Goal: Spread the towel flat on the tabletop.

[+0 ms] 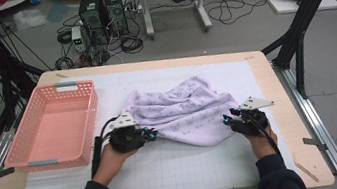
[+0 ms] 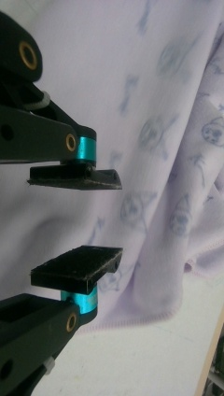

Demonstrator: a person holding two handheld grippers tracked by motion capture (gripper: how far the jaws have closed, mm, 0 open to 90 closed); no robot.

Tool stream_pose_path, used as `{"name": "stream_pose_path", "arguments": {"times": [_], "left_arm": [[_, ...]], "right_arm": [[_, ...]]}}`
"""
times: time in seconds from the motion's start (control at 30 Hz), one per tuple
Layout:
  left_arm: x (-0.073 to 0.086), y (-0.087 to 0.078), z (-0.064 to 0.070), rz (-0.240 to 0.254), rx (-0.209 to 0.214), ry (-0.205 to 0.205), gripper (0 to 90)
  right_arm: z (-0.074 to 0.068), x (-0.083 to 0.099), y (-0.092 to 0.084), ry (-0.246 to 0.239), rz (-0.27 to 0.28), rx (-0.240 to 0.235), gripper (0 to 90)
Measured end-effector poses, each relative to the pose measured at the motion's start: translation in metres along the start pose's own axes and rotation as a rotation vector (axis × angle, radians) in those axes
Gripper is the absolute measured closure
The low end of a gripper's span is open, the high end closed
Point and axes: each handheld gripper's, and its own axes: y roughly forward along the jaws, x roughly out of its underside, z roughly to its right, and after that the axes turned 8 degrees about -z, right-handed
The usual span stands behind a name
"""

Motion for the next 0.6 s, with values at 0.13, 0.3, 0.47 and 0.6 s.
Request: {"name": "stream_pose_path", "arguments": {"times": [0.13, 0.3, 0.47, 0.6], "left_arm": [[0.004, -0.032, -0.015, 0.073, 0.009, -0.029, 82.5], [-0.001, -0.043, -0.029, 0.078, -0.105, -0.059, 81.5], [-0.01, -0.015, -0.038, 0.025, -0.24, -0.114, 81.6], [-0.017, 0.01, -0.042, -0.009, -0.321, -0.145, 81.7]], "right_arm": [[-0.006, -0.002, 0.005, -0.015, -0.016, -0.039, 59.4], [-0.019, -0.005, 0.018, -0.064, -0.057, -0.091, 58.9], [-0.026, -0.004, 0.034, -0.09, -0.125, -0.08, 58.8], [-0.023, -0.004, 0.034, -0.082, -0.119, -0.107, 86.9]]}}
